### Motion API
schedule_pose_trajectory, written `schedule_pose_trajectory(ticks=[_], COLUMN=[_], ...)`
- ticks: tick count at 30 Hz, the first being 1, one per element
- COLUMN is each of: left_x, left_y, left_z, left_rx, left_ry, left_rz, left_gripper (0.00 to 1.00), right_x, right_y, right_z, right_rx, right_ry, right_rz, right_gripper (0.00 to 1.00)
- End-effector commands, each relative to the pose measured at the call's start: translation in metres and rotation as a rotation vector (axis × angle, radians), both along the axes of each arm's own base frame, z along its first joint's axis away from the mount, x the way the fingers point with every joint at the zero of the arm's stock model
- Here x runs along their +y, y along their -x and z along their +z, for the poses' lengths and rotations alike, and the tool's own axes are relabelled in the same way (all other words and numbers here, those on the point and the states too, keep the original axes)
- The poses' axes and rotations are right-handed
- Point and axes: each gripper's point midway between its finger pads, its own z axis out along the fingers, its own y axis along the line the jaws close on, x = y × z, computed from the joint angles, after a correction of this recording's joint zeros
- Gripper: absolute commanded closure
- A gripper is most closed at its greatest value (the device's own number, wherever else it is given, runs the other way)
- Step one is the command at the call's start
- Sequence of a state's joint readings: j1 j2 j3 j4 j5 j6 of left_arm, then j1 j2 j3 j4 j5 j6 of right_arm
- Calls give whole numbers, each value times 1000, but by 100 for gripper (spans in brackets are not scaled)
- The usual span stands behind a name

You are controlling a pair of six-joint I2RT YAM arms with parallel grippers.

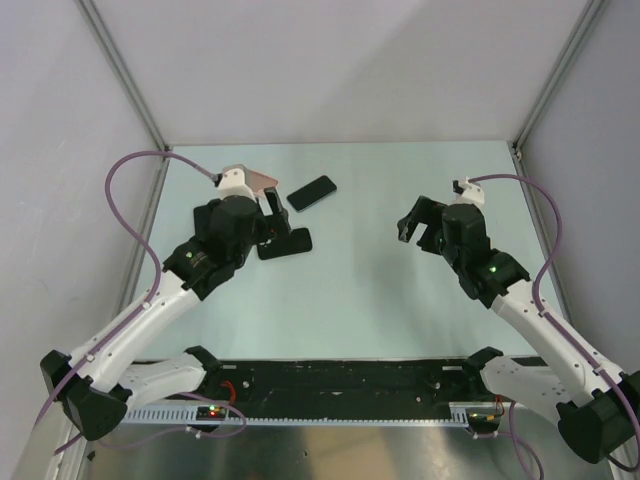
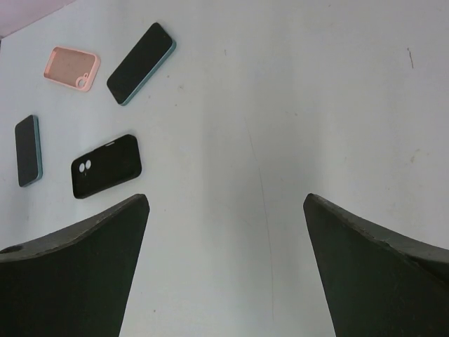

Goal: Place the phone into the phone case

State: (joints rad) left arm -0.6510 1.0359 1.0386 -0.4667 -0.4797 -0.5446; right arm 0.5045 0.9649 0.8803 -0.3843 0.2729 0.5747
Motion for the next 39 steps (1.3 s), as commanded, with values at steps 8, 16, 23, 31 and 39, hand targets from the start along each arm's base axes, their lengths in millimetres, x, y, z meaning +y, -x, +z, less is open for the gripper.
schedule_pose_trajectory(ticks=[8, 16, 23, 31, 39], left_x=[17, 46, 69, 73, 65], left_y=[-14, -33, -49, -74, -87], left_z=[14, -16, -99, -180, -210], left_rx=[-33, 53, 249, 459, 529], left_ry=[31, 94, 63, 14, 12], left_rz=[113, 252, 402, 424, 380], left_gripper=[2, 3, 25, 59, 64], right_x=[3, 16, 28, 28, 30], right_y=[-5, -10, -7, -2, 0], right_z=[7, -1, -12, -19, -22], right_rx=[-28, 4, 47, 77, 87], right_ry=[0, 13, 48, 71, 77], right_rz=[3, 50, 95, 108, 125], right_gripper=[0, 0, 0, 0, 0])
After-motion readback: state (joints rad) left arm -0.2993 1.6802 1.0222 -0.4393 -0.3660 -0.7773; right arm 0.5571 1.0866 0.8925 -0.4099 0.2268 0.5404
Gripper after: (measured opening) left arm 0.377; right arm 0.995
